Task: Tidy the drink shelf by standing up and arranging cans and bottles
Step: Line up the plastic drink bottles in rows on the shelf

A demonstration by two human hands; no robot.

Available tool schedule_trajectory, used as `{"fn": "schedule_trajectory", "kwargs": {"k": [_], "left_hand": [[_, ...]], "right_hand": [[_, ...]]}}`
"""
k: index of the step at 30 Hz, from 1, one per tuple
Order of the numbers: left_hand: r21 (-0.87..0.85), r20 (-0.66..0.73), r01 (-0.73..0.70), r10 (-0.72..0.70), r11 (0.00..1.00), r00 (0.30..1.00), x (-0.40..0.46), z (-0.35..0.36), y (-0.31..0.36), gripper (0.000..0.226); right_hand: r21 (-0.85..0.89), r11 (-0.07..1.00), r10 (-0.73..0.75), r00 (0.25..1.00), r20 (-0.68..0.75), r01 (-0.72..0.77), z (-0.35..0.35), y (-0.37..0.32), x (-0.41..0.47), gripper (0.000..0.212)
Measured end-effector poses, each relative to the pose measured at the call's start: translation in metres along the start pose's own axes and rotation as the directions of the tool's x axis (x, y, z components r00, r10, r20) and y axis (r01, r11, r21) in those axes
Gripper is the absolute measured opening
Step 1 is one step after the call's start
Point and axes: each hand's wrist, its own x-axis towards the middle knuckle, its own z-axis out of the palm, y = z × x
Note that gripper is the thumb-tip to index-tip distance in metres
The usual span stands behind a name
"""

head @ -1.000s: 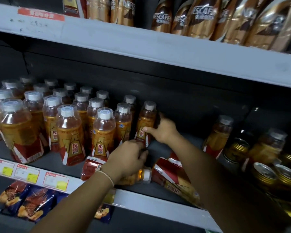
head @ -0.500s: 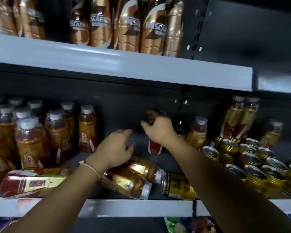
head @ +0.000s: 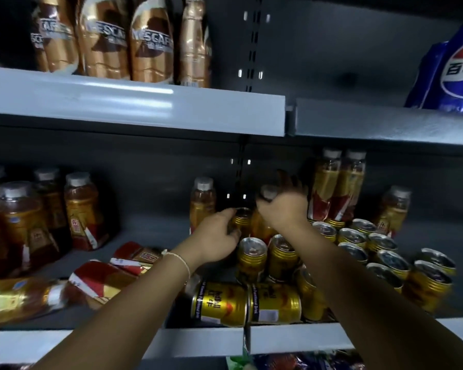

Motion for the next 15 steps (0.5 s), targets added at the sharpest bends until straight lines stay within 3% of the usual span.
{"fn": "schedule_trajectory", "kwargs": {"k": [3, 6, 9, 15], "left_hand": [[-0.048, 0.039, 0.07, -0.068, 0.996, 0.997, 0.011, 0.014, 0.005, 0.062], [-0.096, 0.052, 0.11, -0.106, 0.989, 0.993, 0.017, 0.024, 0.007, 0.055], [-0.089, 0.039, 0.129, -0.126, 0.988, 0.991, 0.02, 0.029, 0.007, 0.058], [-0.084, 0.016, 0.134, -0.133, 0.987, 0.991, 0.024, 0.033, 0.005, 0.055]], "right_hand": [[0.116, 0.973, 0.174, 0.966, 0.189, -0.198, 0.005, 0.018, 0.004, 0.078], [0.155, 0.952, 0.206, 0.926, 0.317, -0.265, 0.011, 0.027, 0.004, 0.056], [0.238, 0.935, 0.174, 0.925, 0.338, -0.264, 0.017, 0.033, 0.001, 0.035], [0.269, 0.938, 0.138, 0.946, 0.295, -0.221, 0.017, 0.036, 0.0, 0.02]]}}
